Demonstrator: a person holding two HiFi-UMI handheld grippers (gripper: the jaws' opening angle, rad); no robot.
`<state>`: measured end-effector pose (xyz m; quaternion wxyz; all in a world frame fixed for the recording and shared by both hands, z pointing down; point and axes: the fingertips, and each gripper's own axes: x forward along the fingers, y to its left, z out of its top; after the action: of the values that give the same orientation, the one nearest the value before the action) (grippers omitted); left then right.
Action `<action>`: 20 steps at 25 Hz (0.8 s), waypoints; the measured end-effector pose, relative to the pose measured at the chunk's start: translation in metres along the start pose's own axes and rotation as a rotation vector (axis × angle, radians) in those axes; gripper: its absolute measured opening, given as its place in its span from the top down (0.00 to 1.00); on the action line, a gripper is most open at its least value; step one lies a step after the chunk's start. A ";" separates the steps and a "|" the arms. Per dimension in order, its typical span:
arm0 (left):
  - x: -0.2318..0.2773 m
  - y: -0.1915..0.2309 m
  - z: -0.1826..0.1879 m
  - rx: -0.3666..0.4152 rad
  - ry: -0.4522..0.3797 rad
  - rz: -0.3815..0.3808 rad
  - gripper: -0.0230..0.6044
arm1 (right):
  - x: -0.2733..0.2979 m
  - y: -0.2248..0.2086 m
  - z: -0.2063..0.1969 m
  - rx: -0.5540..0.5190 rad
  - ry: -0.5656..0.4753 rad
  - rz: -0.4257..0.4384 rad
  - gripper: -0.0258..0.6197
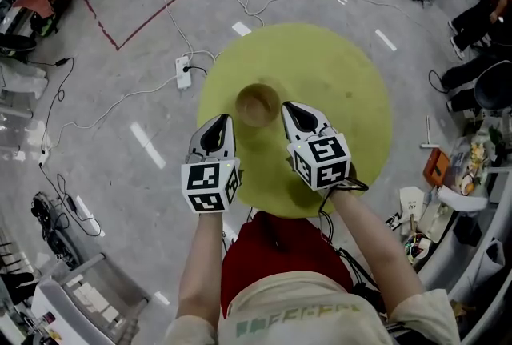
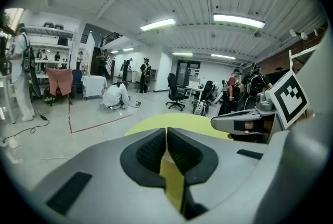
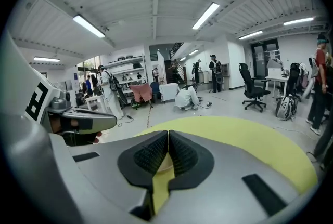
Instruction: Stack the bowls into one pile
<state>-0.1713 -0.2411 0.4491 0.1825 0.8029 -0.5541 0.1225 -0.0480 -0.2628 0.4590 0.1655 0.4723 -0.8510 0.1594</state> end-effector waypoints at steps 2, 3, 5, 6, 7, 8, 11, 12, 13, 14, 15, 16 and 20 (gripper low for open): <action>0.007 0.002 -0.003 -0.008 0.007 0.000 0.92 | 0.007 -0.004 -0.004 0.005 0.020 0.005 0.90; 0.011 0.003 -0.005 -0.013 0.011 0.000 0.92 | 0.011 -0.005 -0.007 0.006 0.030 0.005 0.90; 0.017 0.004 -0.009 -0.022 0.023 0.001 0.92 | 0.017 -0.008 -0.012 0.011 0.052 0.004 0.90; 0.020 0.005 -0.012 -0.028 0.030 0.000 0.92 | 0.019 -0.009 -0.015 0.017 0.065 0.004 0.90; 0.022 0.005 -0.014 -0.035 0.039 -0.003 0.92 | 0.021 -0.010 -0.018 0.024 0.078 0.006 0.90; 0.024 0.004 -0.016 -0.041 0.047 -0.008 0.92 | 0.022 -0.010 -0.021 0.031 0.090 0.008 0.90; 0.030 0.005 -0.021 -0.052 0.069 -0.017 0.92 | 0.027 -0.012 -0.028 0.047 0.116 0.015 0.90; 0.032 0.006 -0.023 -0.055 0.074 -0.017 0.92 | 0.029 -0.013 -0.031 0.054 0.126 0.016 0.90; 0.033 0.008 -0.025 -0.058 0.079 -0.016 0.92 | 0.032 -0.014 -0.033 0.063 0.138 0.016 0.90; 0.035 0.010 -0.026 -0.061 0.084 -0.015 0.92 | 0.035 -0.015 -0.036 0.072 0.151 0.016 0.90; 0.037 0.011 -0.027 -0.064 0.088 -0.014 0.92 | 0.037 -0.016 -0.038 0.078 0.164 0.013 0.90; 0.039 0.011 -0.029 -0.067 0.092 -0.013 0.92 | 0.039 -0.018 -0.041 0.079 0.178 0.008 0.90; 0.044 0.012 -0.036 -0.078 0.110 -0.016 0.92 | 0.044 -0.024 -0.051 0.050 0.224 -0.016 0.90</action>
<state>-0.1662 -0.2666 0.5015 0.2447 0.7917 -0.5412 0.1431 -0.0421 -0.2859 0.5267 0.2489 0.4621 -0.8192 0.2311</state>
